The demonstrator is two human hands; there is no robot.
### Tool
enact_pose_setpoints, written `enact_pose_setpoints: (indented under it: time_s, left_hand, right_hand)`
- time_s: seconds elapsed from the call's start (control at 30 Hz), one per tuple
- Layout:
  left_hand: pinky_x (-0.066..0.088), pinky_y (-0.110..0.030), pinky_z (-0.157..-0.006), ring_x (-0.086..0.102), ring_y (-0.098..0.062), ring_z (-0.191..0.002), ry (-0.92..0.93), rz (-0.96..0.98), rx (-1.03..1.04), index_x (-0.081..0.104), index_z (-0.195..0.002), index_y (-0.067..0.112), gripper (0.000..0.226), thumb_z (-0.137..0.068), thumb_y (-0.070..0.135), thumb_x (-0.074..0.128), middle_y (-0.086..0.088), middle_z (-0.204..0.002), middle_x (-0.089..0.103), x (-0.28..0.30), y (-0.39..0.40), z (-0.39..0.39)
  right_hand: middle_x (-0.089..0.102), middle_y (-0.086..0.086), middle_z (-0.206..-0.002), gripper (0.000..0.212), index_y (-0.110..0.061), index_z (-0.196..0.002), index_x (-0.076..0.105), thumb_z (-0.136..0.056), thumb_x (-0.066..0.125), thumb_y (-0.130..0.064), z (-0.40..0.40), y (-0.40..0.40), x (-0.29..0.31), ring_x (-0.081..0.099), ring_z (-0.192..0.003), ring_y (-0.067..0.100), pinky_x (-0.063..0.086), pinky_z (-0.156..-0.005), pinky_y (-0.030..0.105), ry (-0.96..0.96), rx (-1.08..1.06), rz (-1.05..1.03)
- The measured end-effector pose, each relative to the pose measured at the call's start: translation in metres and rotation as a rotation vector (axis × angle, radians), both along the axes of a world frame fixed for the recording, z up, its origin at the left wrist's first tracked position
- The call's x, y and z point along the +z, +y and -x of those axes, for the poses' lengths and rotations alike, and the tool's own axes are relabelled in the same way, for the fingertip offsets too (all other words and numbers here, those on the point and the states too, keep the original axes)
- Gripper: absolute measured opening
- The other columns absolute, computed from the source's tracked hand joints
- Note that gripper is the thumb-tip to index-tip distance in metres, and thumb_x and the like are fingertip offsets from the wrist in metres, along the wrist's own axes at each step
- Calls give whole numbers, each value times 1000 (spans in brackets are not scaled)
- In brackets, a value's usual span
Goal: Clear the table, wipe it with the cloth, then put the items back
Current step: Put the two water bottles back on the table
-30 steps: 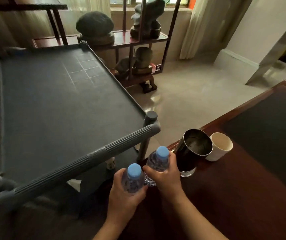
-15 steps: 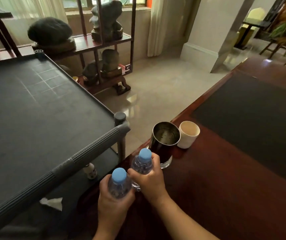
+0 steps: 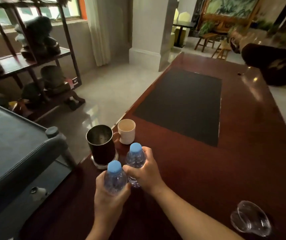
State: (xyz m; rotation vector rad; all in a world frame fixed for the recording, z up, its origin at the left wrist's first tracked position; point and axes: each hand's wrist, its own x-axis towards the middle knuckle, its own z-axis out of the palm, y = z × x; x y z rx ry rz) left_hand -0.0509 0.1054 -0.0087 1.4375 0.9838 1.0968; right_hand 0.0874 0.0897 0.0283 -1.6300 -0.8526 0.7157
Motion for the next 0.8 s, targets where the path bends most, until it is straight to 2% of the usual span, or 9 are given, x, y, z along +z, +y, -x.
enact_pose_setpoints:
  time_s: [0.07,0.13,0.23,0.3,0.33,0.47,0.57,0.7,0.8]
  left_hand:
    - [54,-14,-73,70,-6,-93,-13,-25,-60,51,-109,40,69,-60,10,91,-2,-106,69,7,-4,-22]
    - [57,-27,-78,70,-15,-97,-23,-36,-136,51,-108,44,65,-56,34,88,-5,-108,67,14,-9,-47]
    - [55,-39,-82,68,-23,-97,6,-61,-220,51,-110,38,62,-57,44,83,-3,-107,65,16,-16,-86]
    - [55,-39,-81,68,-20,-94,5,-66,-257,51,-109,39,60,-58,43,83,3,-104,65,17,-21,-115]
    - [55,-36,-81,68,-17,-93,3,-69,-284,51,-109,40,60,-59,43,83,7,-103,65,17,-24,-129]
    - [53,-18,-72,67,-3,-86,-2,-107,-386,48,-109,47,59,-62,43,84,20,-101,64,23,-39,-185]
    - [53,-21,-70,67,-5,-84,-24,-98,-472,48,-108,48,57,-63,42,83,18,-100,65,26,-54,-223]
    - [51,-18,-75,66,-1,-90,-38,-78,-530,48,-106,52,57,-61,47,82,27,-101,62,27,-72,-265]
    - [50,-19,-77,65,1,-91,-12,-49,-570,48,-108,44,59,-59,48,80,31,-100,60,22,-84,-288]
  right_hand:
    - [65,-10,-85,59,-31,-103,44,-57,82,-32,-22,-13,8,63,-76,2,56,-79,40,-11,-38,-4]
    - [65,-11,-85,58,-30,-103,44,-58,81,-33,-49,-28,15,63,-77,3,56,-79,38,-17,-89,-18]
    - [64,-11,-85,58,-27,-101,44,-55,79,-36,-85,-49,25,63,-76,3,55,-75,31,-22,-168,-40]
    - [63,-11,-82,59,-27,-100,45,-52,78,-39,-110,-63,30,61,-71,-2,53,-70,22,-24,-233,-69]
    - [64,-11,-83,60,-27,-100,45,-51,78,-38,-122,-70,32,62,-72,-1,53,-71,22,-17,-262,-81]
    - [65,-6,-87,61,-21,-105,46,-55,81,-26,-169,-99,36,64,-79,12,55,-83,41,-9,-376,-124]
    - [66,-4,-90,62,-24,-106,46,-56,82,-25,-202,-125,35,67,-80,11,56,-83,39,-18,-444,-135]
    - [68,1,-99,65,-25,-114,46,-61,83,-29,-237,-160,25,69,-88,17,56,-87,43,-56,-528,-90]
    - [67,-6,-98,63,-33,-111,47,-61,83,-34,-254,-187,13,69,-87,11,56,-79,32,-36,-603,-81]
